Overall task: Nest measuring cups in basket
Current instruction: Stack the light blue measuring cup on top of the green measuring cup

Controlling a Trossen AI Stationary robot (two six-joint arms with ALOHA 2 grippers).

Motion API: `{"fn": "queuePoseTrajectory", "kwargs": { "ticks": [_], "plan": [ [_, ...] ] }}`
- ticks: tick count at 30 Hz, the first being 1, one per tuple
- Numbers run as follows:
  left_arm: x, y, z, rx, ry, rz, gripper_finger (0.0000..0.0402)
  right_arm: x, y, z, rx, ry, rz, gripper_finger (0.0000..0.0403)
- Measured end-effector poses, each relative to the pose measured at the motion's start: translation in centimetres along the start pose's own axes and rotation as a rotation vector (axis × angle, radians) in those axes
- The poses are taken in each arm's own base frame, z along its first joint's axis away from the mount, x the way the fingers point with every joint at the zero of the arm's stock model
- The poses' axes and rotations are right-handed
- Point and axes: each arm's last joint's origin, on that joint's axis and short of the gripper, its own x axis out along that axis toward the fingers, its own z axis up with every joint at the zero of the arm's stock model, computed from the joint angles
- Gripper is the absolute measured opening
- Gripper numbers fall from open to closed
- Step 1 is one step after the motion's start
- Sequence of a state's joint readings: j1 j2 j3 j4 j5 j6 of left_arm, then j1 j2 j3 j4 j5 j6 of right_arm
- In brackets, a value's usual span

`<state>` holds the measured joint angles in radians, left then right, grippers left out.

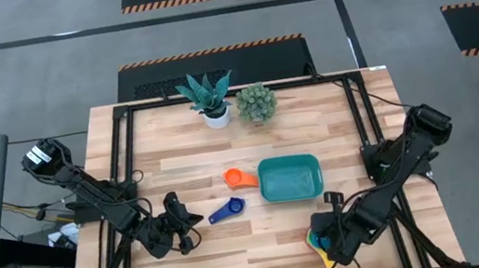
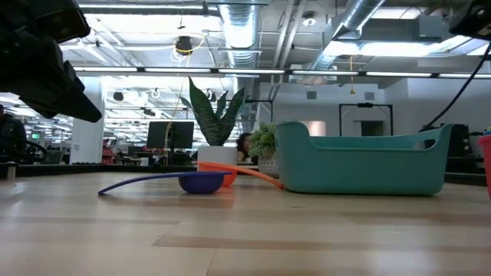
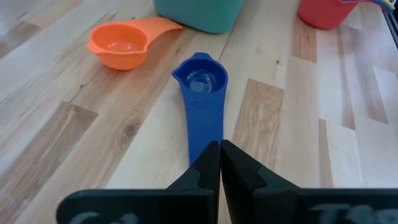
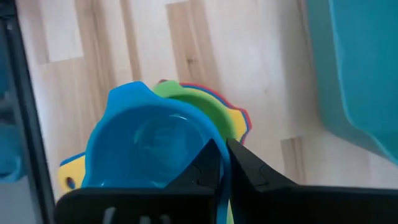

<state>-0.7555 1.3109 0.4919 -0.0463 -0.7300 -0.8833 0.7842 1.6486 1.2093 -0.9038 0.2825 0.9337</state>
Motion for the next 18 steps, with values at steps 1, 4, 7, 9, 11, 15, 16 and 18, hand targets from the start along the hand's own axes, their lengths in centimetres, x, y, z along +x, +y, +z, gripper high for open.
{"fn": "queuePoseTrajectory", "kwargs": {
  "ticks": [1,4,7,9,11,15,16,18],
  "plan": [
    [0.0,0.0,0.0,0.000,0.000,0.000,0.0000,0.3,0.2,0.1,0.002,-0.003,-0.002,0.0035],
    [0.0,0.0,0.0,0.000,-0.001,-0.001,0.0000,1.6,0.4,-0.1,-0.013,0.031,-0.031,0.0037],
    [0.0,0.0,0.0,-0.001,0.003,-0.004,0.0000,2.6,0.8,-0.2,-0.040,0.075,-0.031,0.0042],
    [0.0,0.0,0.0,-0.001,0.006,-0.006,0.0000,3.1,0.8,-0.2,-0.050,0.095,-0.039,0.0049],
    [0.0,0.0,0.0,-0.001,0.006,-0.006,0.0000,3.5,0.9,0.0,-0.046,0.107,-0.038,0.0058],
    [0.0,0.0,0.0,-0.002,0.007,-0.007,0.0000,3.5,0.9,0.4,-0.040,0.127,-0.037,0.0077],
    [0.0,0.0,0.0,-0.003,0.007,-0.008,0.0000,3.3,0.9,0.6,-0.036,0.123,-0.032,0.0081],
    [0.0,0.0,0.0,-0.003,0.007,-0.008,0.0000,3.0,1.1,0.8,-0.033,0.114,-0.020,0.0089]
  ]
}}
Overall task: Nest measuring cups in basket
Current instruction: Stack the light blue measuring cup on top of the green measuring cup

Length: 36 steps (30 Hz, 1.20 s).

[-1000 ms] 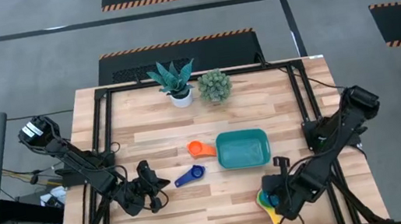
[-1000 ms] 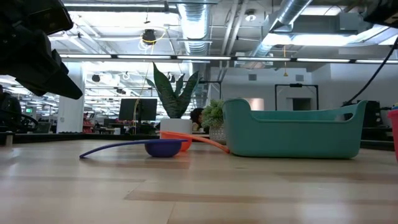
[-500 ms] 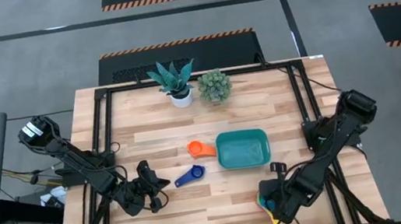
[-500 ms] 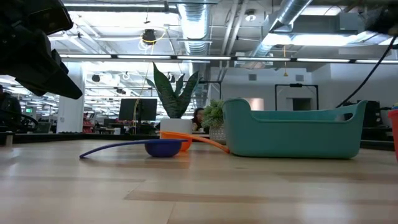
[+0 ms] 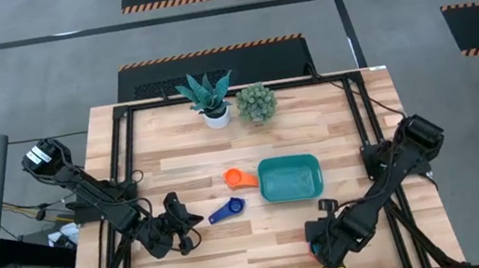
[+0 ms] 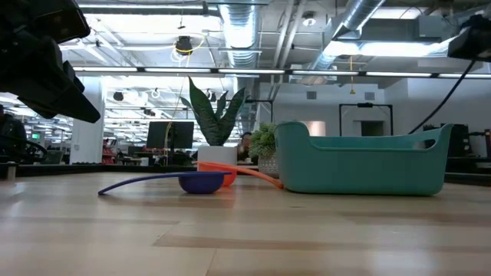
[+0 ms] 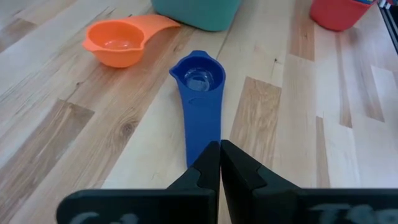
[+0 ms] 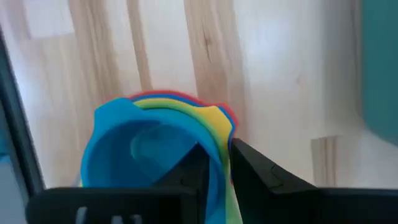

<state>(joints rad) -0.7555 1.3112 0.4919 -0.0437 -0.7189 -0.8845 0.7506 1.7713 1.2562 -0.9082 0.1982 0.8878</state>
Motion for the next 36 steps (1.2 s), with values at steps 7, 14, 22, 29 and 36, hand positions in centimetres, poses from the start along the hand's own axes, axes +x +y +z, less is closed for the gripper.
{"fn": "queuePoseTrajectory", "kwargs": {
  "ticks": [7,14,22,29,36],
  "plan": [
    [0.0,0.0,0.0,0.000,0.000,0.000,0.0000,-0.7,0.3,0.3,0.003,-0.020,0.018,0.0118],
    [0.0,0.0,0.0,-0.001,0.000,0.000,0.0000,-1.3,0.3,0.4,-0.006,0.008,0.015,0.0158],
    [0.0,0.0,0.0,-0.003,-0.001,0.000,0.0000,-3.2,-0.3,2.8,-0.048,-0.043,0.011,0.0179],
    [0.0,0.0,0.0,-0.003,-0.001,0.001,0.0000,-4.0,-3.0,1.4,0.022,0.057,-0.322,0.0149],
    [0.0,0.0,0.1,0.000,-0.017,0.014,0.0000,-3.7,-2.2,0.2,-0.011,0.071,-0.310,0.0069]
  ]
}}
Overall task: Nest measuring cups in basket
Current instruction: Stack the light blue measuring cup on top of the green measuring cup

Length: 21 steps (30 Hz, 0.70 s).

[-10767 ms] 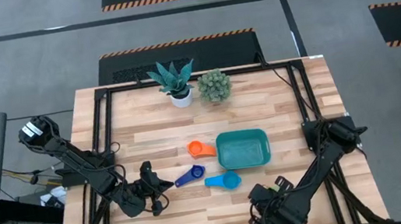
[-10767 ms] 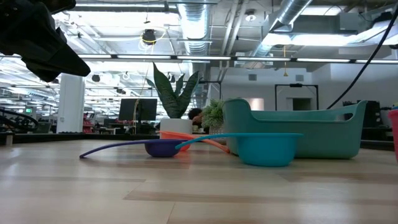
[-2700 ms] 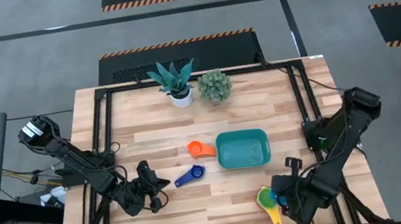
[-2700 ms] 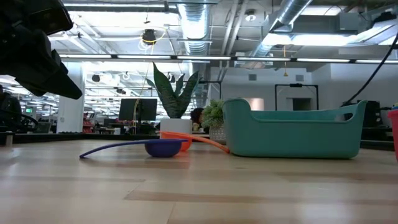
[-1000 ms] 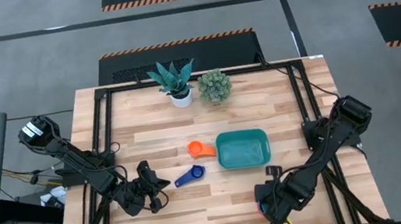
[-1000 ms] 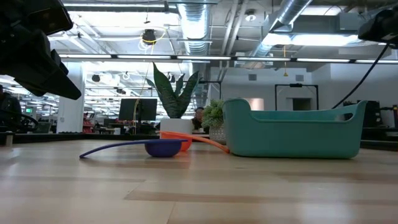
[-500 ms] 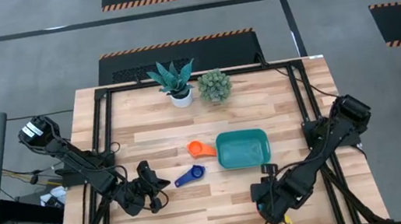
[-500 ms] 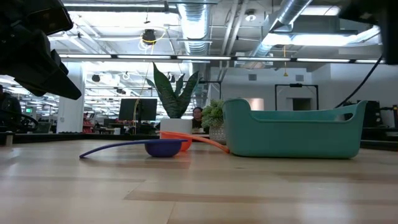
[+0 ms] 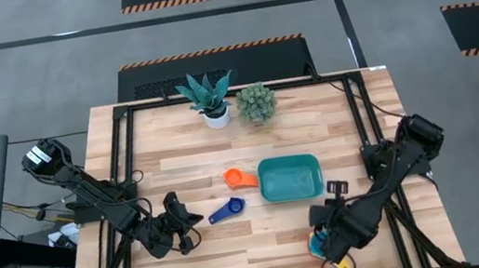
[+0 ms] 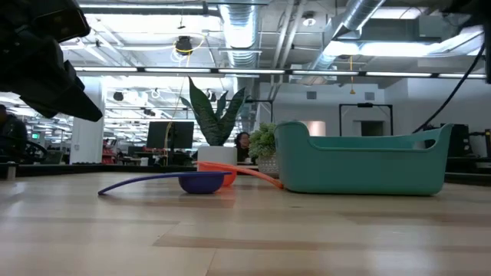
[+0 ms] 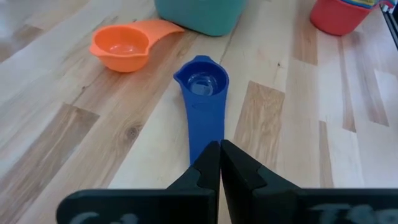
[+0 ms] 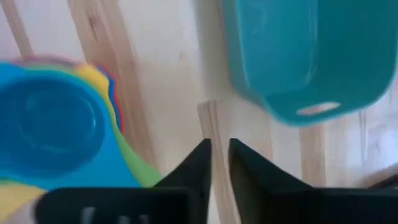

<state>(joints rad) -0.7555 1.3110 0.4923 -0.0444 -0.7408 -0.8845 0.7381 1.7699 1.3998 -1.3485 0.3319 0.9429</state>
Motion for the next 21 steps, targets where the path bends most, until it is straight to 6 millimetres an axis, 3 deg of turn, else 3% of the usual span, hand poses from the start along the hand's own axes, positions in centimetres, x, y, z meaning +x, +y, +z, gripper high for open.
{"fn": "queuePoseTrajectory", "kwargs": {
  "ticks": [4,12,15,21],
  "plan": [
    [0.0,0.0,0.0,0.000,-0.003,0.002,0.0000,1.2,-0.1,-1.7,0.010,0.045,-0.018,0.0013],
    [0.0,0.0,0.0,-0.002,-0.001,-0.002,0.0000,1.8,-2.0,-4.8,0.111,-0.039,0.144,0.0008],
    [0.0,0.0,0.0,-0.003,-0.002,-0.002,0.0000,2.8,-1.9,-5.2,0.143,-0.094,0.258,0.0007],
    [0.0,0.0,0.0,-0.004,0.000,-0.004,0.0000,4.6,-1.2,-5.6,0.168,-0.102,0.276,0.0005]
  ]
}}
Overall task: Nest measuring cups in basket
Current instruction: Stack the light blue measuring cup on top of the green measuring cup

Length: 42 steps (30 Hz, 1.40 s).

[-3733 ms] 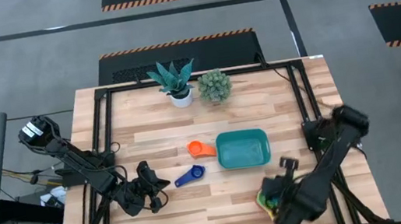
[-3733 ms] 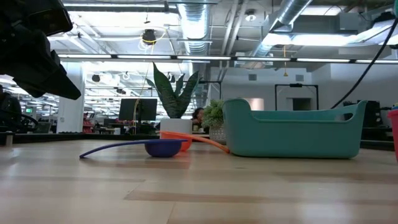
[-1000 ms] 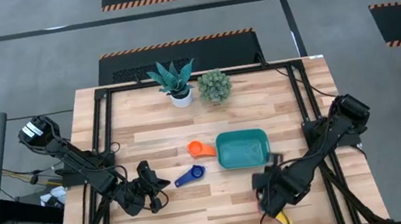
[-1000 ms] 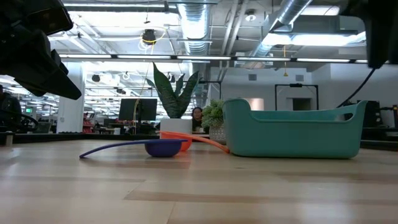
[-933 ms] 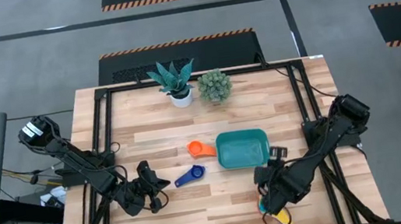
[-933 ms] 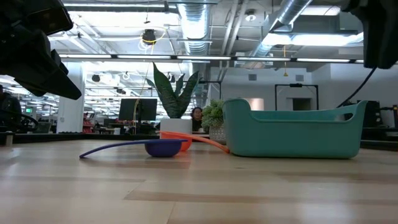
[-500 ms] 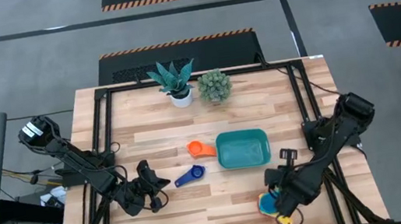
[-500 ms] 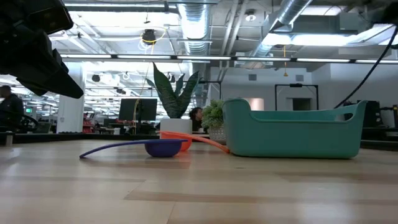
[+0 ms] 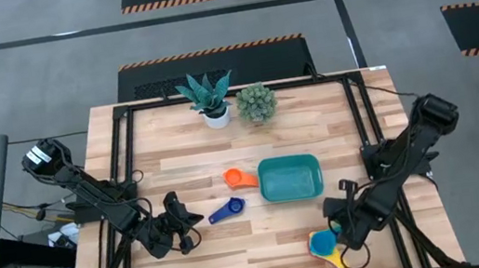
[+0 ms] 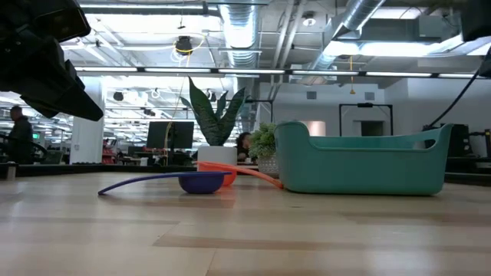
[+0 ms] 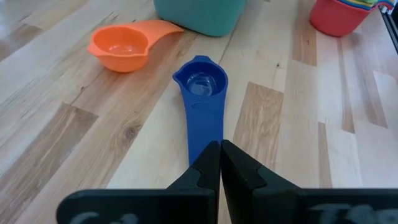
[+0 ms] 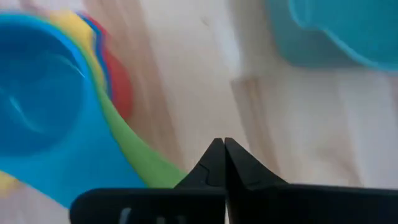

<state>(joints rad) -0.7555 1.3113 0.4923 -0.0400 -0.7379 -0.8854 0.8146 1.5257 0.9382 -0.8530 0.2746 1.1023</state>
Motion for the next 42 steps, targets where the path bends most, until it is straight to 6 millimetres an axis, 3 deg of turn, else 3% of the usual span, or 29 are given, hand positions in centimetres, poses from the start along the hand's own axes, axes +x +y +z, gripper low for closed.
{"fn": "queuePoseTrajectory", "kwargs": {
  "ticks": [10,18,22,25,28,32,35,38,42],
  "plan": [
    [0.0,0.0,0.0,-0.002,-0.001,-0.001,0.0000,0.2,2.7,-0.9,0.033,0.044,0.211,0.0007],
    [0.0,-0.2,0.1,-0.030,-0.007,-0.022,0.0000,-2.5,4.9,-1.6,0.084,0.025,0.313,0.0012],
    [0.0,-1.3,0.8,-0.050,-0.040,-0.136,0.0000,-3.3,4.9,-2.1,0.092,-0.036,0.249,0.0009],
    [0.5,-3.1,1.4,-0.008,-0.082,-0.215,0.0000,-3.7,4.3,-2.6,0.113,-0.045,0.160,0.0005],
    [2.7,-6.2,2.2,0.064,-0.050,-0.225,0.0000,-3.7,3.8,-3.1,0.151,-0.024,0.100,0.0008],
    [8.0,-9.8,3.2,0.269,0.032,-0.173,0.0000,-4.0,3.6,-4.4,0.190,-0.003,0.059,0.0016],
    [11.4,-12.1,5.0,0.348,0.082,-0.249,0.0000,-4.4,3.7,-5.5,0.239,0.004,0.063,0.0011],
    [13.7,-14.0,6.6,0.391,0.083,-0.331,0.0000,-4.5,4.1,-6.6,0.282,0.009,0.074,0.0005],
    [16.4,-15.4,7.9,0.411,0.128,-0.297,0.0000,-3.6,4.7,-7.7,0.297,0.014,0.037,0.0010]
  ]
}}
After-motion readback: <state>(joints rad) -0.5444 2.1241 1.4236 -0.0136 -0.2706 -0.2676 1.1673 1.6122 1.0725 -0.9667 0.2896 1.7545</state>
